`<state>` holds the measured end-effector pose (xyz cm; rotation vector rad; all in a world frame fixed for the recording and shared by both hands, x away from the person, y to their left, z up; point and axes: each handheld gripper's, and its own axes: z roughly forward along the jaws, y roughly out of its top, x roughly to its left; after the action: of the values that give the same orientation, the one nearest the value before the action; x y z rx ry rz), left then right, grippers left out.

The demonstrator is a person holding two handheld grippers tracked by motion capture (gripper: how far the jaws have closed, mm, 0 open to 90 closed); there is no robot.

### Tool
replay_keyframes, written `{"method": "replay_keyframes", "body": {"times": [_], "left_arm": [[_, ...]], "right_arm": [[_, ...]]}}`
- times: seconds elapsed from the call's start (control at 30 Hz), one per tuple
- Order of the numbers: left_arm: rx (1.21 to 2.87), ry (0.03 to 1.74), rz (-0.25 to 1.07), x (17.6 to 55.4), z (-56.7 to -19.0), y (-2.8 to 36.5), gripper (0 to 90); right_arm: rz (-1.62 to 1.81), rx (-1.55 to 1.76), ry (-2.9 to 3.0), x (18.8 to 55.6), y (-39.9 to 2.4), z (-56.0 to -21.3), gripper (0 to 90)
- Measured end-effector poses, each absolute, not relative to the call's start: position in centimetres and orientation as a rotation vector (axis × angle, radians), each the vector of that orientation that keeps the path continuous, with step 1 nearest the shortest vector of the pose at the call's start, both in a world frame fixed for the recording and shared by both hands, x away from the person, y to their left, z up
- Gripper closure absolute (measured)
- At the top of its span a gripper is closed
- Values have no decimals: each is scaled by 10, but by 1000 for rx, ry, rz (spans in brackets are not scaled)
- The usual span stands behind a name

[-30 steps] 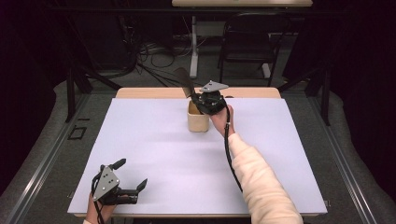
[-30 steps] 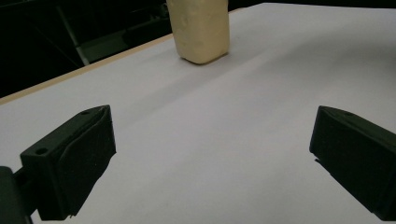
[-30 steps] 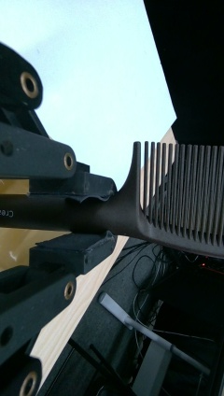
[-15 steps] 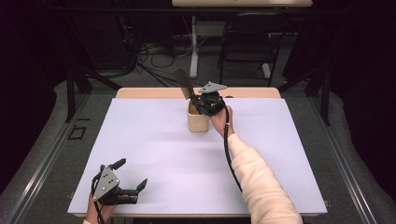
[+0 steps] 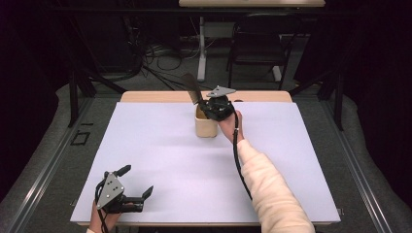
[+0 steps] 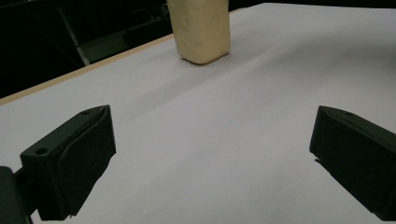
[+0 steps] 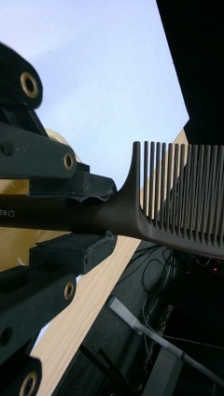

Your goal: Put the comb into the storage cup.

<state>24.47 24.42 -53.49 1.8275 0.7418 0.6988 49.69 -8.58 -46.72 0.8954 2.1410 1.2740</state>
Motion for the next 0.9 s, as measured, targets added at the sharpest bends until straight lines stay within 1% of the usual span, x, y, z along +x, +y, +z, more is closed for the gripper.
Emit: {"method": "replay_keyframes", "body": {"times": [0.9], "left_arm": [[1828,743,701,245,-535,244,3]], "right_arm": [[1226,904,2193,500,-85,-474,715]]}}
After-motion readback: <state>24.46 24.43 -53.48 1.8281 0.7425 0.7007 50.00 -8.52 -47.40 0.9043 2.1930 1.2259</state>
